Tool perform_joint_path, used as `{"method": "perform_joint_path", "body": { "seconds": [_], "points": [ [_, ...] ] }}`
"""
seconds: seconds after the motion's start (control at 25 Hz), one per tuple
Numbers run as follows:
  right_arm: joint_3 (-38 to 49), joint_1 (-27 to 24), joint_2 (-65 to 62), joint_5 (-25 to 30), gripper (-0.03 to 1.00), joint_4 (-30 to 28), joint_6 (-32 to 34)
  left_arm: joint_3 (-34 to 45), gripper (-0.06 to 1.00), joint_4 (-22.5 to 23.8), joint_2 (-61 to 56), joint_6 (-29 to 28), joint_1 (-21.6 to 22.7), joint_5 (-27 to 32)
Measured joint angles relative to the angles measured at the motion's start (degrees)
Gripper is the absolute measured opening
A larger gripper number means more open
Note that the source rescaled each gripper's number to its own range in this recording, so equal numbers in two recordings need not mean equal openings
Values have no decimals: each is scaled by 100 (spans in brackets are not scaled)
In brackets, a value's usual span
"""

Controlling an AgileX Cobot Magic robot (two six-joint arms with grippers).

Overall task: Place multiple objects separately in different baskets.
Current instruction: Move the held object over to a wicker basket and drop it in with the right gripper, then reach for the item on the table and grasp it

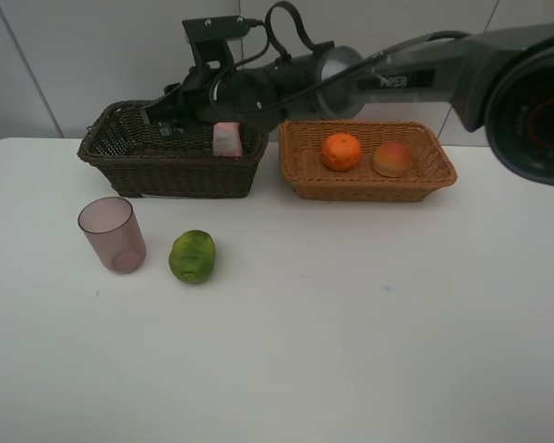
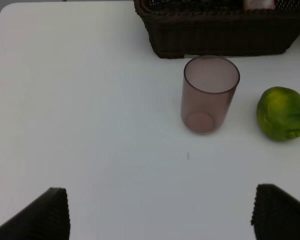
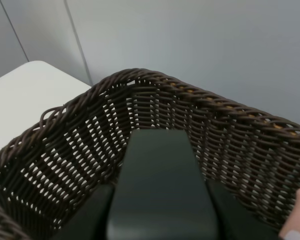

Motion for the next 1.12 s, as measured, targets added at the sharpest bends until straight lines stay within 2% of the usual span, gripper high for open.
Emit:
{"method": "perform_joint_path", "body": {
  "seconds": [0.4,0.48,0.56,0.72,0.8,0.88,1.04,1.12],
  "points": [
    [-6,6,245,-151,8,0,0,0,95,0,0,0,0,0],
    [-6,6,245,-156,11,0,0,0,95,0,0,0,0,0],
    [-6,6,245,-259,25,0,0,0,95,0,0,0,0,0],
    [-17,6,210,-245,63,0,0,0,95,0,0,0,0,0],
    [-17,6,182,-96,75,0,0,0,95,0,0,0,0,0],
    [-17,6,91,101,80,0,0,0,95,0,0,0,0,0],
    [-17,6,-183,516,81,69,0,0,95,0,0,0,0,0],
    [-17,6,-507,1241,82,123,0,0,95,0,0,0,0,0]
  ]
}}
